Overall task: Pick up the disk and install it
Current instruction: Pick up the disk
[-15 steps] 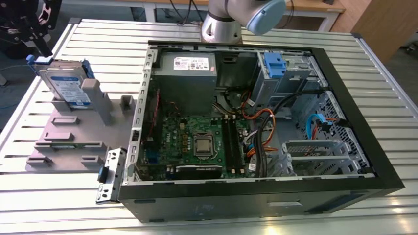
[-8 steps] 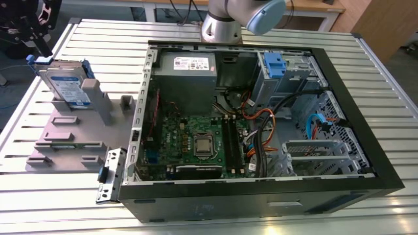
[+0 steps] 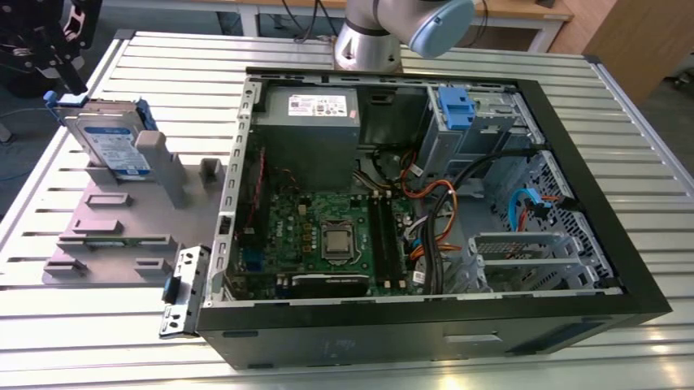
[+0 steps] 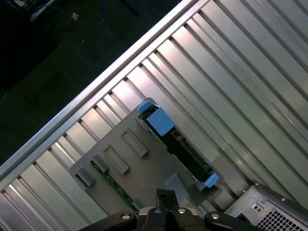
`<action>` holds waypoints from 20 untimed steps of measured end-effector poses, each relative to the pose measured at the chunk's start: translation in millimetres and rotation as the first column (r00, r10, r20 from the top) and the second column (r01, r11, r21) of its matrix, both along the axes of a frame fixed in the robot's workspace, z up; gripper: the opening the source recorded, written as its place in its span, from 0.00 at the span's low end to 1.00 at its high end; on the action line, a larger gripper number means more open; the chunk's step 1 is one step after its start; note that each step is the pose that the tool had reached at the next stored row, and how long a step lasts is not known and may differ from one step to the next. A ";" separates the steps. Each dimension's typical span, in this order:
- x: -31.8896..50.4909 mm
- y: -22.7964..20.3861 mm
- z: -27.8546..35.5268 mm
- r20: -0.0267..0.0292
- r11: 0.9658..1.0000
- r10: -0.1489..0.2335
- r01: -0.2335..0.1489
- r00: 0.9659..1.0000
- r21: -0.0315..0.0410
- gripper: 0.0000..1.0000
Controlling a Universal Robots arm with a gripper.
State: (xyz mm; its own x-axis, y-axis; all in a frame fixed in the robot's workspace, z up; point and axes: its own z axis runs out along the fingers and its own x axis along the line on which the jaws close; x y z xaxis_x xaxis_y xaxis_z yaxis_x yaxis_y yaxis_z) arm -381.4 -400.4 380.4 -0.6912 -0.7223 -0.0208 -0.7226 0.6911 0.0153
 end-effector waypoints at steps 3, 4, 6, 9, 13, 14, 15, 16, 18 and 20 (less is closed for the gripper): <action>0.0 0.0 0.0 0.000 1.000 0.004 -0.004 1.000 0.000 0.11; 0.0 0.0 0.0 0.000 1.000 0.006 -0.006 1.000 0.000 0.11; 0.0 0.0 0.0 0.000 1.000 0.008 -0.008 1.000 0.000 0.11; 0.0 0.0 0.0 0.000 1.000 0.012 -0.012 1.000 0.000 0.11; 0.0 0.0 0.0 0.000 1.000 0.016 -0.016 1.000 0.000 0.11; 0.0 0.0 0.0 0.000 1.000 0.017 -0.017 1.000 0.000 0.11; 0.0 0.0 0.0 0.000 1.000 0.018 -0.018 1.000 0.000 0.11; 0.0 0.0 0.0 0.000 1.000 0.019 -0.019 1.000 0.000 0.11; 0.0 0.0 0.0 0.000 1.000 0.021 -0.021 1.000 0.000 0.11; 0.0 0.0 0.0 0.000 1.000 0.022 -0.022 1.000 0.000 0.11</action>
